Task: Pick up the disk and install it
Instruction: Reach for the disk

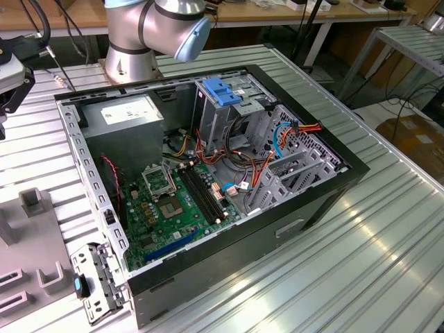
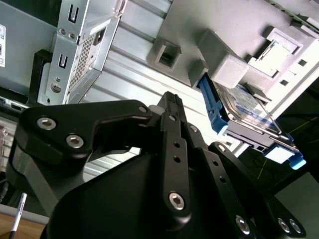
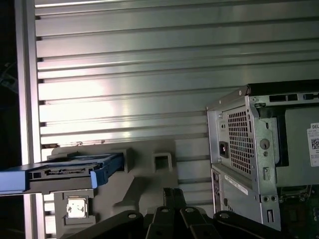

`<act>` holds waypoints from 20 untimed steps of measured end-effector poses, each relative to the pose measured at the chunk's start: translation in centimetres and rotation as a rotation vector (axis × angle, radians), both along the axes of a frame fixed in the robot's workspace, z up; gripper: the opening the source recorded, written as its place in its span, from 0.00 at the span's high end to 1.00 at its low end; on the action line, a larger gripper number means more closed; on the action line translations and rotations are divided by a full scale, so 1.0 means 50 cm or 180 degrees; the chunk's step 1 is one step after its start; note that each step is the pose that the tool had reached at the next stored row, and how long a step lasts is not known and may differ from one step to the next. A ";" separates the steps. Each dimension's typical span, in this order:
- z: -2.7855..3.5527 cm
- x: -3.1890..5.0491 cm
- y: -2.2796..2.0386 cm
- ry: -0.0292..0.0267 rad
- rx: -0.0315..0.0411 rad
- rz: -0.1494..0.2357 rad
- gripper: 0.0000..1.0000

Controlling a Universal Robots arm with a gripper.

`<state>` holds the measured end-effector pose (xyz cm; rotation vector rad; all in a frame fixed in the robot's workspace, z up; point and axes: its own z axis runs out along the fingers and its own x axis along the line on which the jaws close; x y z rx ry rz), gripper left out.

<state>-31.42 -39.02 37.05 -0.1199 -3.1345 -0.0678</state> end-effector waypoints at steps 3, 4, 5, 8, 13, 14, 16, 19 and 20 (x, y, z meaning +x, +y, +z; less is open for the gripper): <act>0.000 -0.004 0.0000 0.0002 0.0000 0.0000 0.89; 0.000 -0.005 0.0000 0.0003 0.0000 0.0000 0.89; 0.000 -0.006 0.0000 0.0003 0.0000 0.0000 0.89; 0.000 -0.009 0.0001 0.0004 0.0000 0.0000 0.89; 0.000 -0.019 0.0001 0.0007 0.0001 0.0000 0.89; 0.000 -0.022 0.0001 0.0007 0.0001 0.0000 0.89; 0.000 -0.029 0.0004 0.0007 0.0002 0.0000 0.89; -0.001 -0.044 0.0037 0.0008 0.0003 0.0000 0.89; -0.001 -0.047 0.0043 0.0008 0.0003 0.0000 0.89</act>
